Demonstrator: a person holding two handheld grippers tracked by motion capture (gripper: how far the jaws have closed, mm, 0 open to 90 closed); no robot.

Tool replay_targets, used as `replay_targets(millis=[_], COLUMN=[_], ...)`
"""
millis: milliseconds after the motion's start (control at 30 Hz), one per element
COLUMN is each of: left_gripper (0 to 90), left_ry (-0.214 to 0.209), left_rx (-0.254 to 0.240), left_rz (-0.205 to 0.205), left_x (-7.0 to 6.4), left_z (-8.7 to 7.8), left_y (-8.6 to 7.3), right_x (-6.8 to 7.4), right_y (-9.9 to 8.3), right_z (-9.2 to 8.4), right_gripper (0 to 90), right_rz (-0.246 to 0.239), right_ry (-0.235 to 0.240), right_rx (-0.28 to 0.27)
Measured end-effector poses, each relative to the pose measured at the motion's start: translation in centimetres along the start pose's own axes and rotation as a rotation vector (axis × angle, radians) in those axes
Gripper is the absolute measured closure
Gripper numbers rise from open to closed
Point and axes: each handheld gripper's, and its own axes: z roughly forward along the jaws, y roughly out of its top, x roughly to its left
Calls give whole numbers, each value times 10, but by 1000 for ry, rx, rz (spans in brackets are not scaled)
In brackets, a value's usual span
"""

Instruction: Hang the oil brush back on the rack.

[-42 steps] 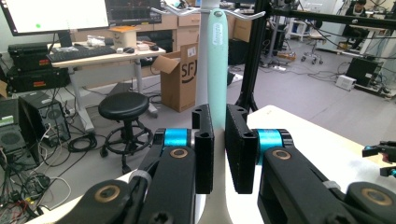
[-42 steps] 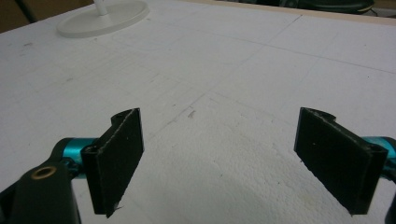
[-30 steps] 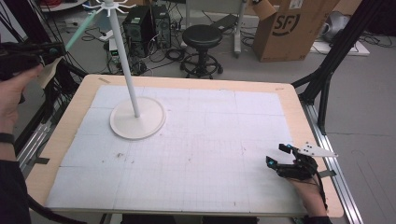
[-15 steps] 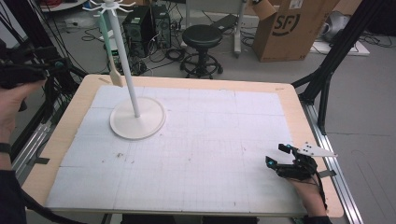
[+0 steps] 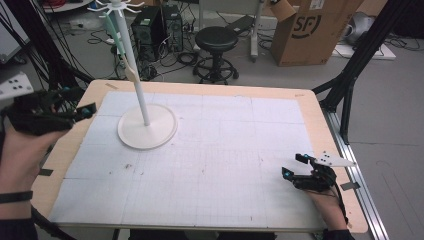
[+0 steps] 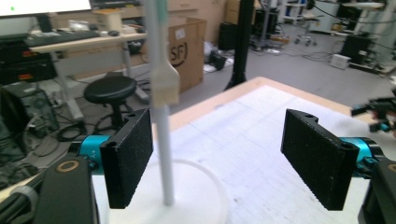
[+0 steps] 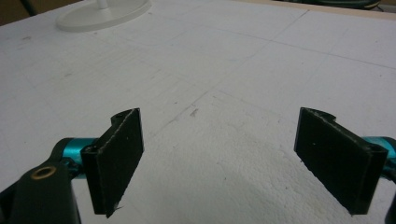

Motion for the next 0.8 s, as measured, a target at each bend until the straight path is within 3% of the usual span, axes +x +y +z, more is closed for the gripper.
replay_targets(millis=[367,500,600,800], left_gripper=[245,241,240,240], left_ry=[-115,-130,-153,-155], left_rx=[3,33,28,55], left_rz=[-17,-12,-17,-14], left_x=[-31,-40,-43,-50], left_z=[29,40,46,55], left_y=[-65,-85,-98,-116], right_x=[0,1,2,1], right_y=[0,0,1,1], right_z=[1,0,0,0], right_gripper=[150,150,150,150], right_rz=[-6,-14,-10,-12], right_ry=[-4,-4,-5,-4], right_rx=[4,4,5,6])
